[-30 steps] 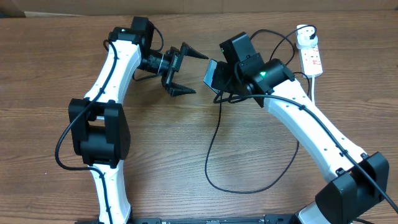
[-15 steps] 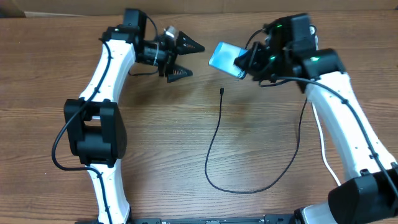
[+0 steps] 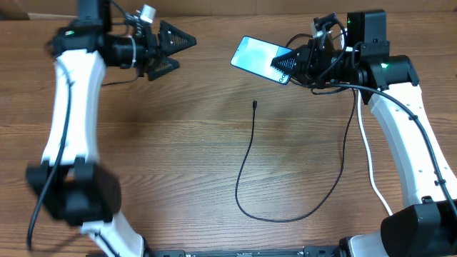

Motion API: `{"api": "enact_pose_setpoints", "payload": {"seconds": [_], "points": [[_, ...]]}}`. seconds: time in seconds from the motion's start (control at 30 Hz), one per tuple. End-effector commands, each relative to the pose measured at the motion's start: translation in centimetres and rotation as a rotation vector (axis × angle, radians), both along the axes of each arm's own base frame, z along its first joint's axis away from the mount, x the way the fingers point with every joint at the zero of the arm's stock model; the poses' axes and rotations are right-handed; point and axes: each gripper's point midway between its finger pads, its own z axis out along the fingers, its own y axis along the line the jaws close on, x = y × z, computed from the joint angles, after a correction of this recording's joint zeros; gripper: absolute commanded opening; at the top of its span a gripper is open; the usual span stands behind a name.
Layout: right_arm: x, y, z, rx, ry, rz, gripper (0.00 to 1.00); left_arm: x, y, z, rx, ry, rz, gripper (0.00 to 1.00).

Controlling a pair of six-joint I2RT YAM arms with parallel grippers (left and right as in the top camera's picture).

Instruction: Plug charger to phone and switch on socket

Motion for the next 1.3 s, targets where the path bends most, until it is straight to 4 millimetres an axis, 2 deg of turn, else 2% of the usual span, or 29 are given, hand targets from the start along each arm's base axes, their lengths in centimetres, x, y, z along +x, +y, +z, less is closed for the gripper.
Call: {"api": "enact_pose_setpoints", "payload": {"seconds": [0.0,0.07,0.17,0.27,0.33,0.47,0.57,0.77,0.87,0.97,1.27], "points": [[-1.1,0.3,4.2,0.075,-0.111,0.065,0.04,-2.0,-0.2,2.6,0.095,-0.124,-0.016,1.00],[-1.2,0.1,4.7,0.096,-0.120,0.076,0.04,-3.1,-1.1,3.6,0.024,-0.151,-0.073,1.00],[-1.2,-0.4,5.1,0.121,-0.122,0.083,0.04,-3.5,-2.0,3.2,-0.097,-0.127,-0.119,1.00],[-1.1,-1.0,5.3,0.134,-0.123,0.077,0.04,-2.9,-2.3,0.3,-0.165,-0.041,-0.100,1.00],[-0.9,-1.2,5.3,0.134,-0.126,0.071,0.04,-2.3,-2.4,-2.3,-0.191,0.017,-0.068,1.00],[-0.5,-1.1,5.1,0.131,-0.126,0.064,0.04,-1.4,-4.2,-5.1,-0.259,0.071,-0.040,1.00],[0.1,-0.8,4.3,0.128,-0.091,0.042,0.04,-0.5,-5.9,-5.0,-0.315,0.058,-0.026,1.00],[1.4,0.8,2.7,0.117,-0.051,0.026,0.04,0.6,-8.2,-2.7,-0.474,0.019,0.045,1.00],[2.0,1.3,2.0,0.123,-0.032,0.021,0.04,0.2,-8.5,-1.6,-0.561,-0.001,0.068,1.00],[2.3,2.0,1.8,0.137,-0.019,0.028,0.04,0.0,-8.3,-1.4,-0.616,-0.006,0.102,1.00],[2.0,3.8,2.3,0.164,-0.010,0.049,0.04,0.0,-7.9,-2.8,-0.643,0.065,0.163,1.00]]}}
